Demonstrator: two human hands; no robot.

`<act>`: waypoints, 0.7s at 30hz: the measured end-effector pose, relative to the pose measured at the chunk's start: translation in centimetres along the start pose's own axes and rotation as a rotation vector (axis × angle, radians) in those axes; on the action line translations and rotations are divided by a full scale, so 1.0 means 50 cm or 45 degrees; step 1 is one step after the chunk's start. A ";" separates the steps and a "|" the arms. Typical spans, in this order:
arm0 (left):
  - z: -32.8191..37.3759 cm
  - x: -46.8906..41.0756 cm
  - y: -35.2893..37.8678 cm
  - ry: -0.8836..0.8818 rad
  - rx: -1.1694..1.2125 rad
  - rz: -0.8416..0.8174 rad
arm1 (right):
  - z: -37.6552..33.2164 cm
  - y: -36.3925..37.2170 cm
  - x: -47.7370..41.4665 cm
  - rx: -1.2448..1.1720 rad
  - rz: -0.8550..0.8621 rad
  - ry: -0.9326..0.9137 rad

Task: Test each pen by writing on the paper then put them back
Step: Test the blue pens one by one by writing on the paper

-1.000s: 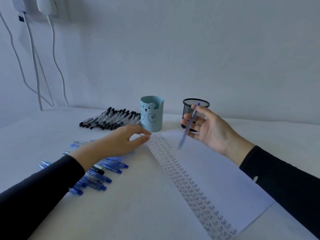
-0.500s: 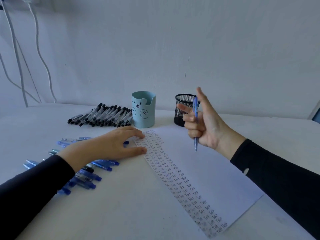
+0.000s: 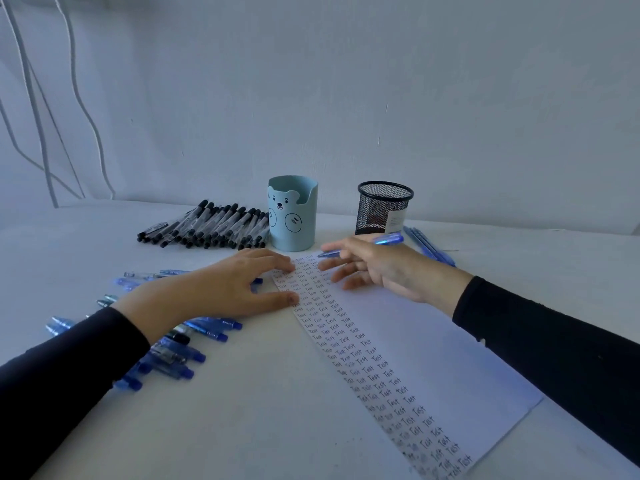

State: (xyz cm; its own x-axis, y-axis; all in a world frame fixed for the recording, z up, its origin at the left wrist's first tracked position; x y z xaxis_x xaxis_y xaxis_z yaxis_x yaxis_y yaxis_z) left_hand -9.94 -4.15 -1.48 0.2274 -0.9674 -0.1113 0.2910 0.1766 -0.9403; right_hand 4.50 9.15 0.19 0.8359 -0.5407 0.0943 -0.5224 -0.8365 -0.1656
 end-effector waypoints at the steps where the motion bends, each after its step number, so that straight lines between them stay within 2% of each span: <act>1: -0.001 -0.001 0.000 0.004 -0.004 0.003 | -0.001 0.002 -0.006 0.067 0.013 -0.044; 4: -0.002 -0.003 0.000 0.004 -0.008 -0.004 | -0.008 0.001 -0.017 0.345 0.152 -0.215; 9: 0.006 -0.001 -0.002 -0.004 -0.022 -0.019 | -0.005 0.000 -0.023 0.440 0.414 -0.521; 21: 0.007 0.000 -0.003 -0.004 -0.011 -0.022 | 0.000 0.008 -0.031 0.516 0.374 -0.591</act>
State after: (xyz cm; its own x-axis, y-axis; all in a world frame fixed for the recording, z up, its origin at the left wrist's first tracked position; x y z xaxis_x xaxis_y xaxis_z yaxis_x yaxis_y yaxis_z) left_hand -9.64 -4.11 -1.22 0.2256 -0.9697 -0.0941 0.2867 0.1584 -0.9448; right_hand 2.99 9.65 -0.04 0.7021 -0.5701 -0.4267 -0.7098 -0.5128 -0.4829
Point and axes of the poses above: each hand's wrist, its own x-axis away from the middle knuckle, its own y-axis out of the palm, z = x × y, the point moved 6 cm from there along -x, towards the middle knuckle, and after that the axes turned 5 degrees about z, right-handed, at the moved point
